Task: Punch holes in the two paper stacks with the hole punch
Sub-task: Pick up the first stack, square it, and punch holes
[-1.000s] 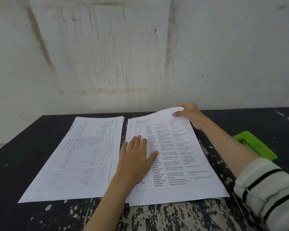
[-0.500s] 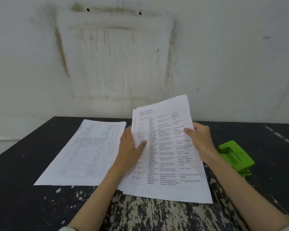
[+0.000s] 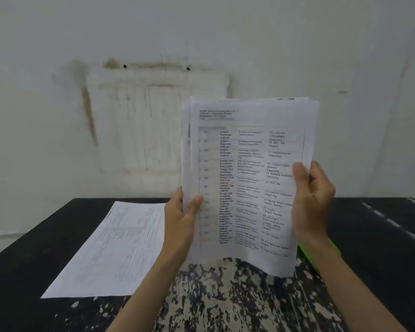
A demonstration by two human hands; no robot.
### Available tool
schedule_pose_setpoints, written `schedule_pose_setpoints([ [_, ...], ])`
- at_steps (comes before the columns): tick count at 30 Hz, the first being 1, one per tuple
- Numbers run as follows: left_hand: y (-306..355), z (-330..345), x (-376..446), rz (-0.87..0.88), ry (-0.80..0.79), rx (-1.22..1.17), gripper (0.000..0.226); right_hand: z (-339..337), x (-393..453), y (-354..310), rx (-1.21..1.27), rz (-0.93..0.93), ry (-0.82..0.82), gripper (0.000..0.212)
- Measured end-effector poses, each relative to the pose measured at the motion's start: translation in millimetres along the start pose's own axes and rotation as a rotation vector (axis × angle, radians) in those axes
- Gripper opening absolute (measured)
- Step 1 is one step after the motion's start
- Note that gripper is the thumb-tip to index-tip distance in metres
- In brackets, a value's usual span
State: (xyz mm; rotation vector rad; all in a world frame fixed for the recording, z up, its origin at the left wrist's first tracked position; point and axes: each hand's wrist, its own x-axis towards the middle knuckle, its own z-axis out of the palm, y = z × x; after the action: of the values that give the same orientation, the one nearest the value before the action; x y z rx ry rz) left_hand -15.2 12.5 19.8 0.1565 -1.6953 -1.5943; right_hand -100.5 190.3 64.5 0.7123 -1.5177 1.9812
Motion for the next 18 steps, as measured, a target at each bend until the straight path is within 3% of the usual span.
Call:
schedule_pose_setpoints([
  [4, -10, 0, -6, 0.008, -0.06, -0.014, 0.029, 4, -8, 8, -0.081, -0.125, 0.039, 0.035],
  [7, -14, -2, -5, 0.027, -0.068, -0.021, 0.027, 6, -12, 19, -0.092, -0.065, 0.007, 0.024],
  [12, -20, 5, -8, 0.057, -0.092, 0.011, 0.033, 9, -17, 36, -0.092, 0.064, 0.009, 0.028],
  [18, -17, 2, -2, 0.099, -0.018, -0.013, 0.021, 11, -18, 38, -0.044, 0.009, 0.089, 0.028],
])
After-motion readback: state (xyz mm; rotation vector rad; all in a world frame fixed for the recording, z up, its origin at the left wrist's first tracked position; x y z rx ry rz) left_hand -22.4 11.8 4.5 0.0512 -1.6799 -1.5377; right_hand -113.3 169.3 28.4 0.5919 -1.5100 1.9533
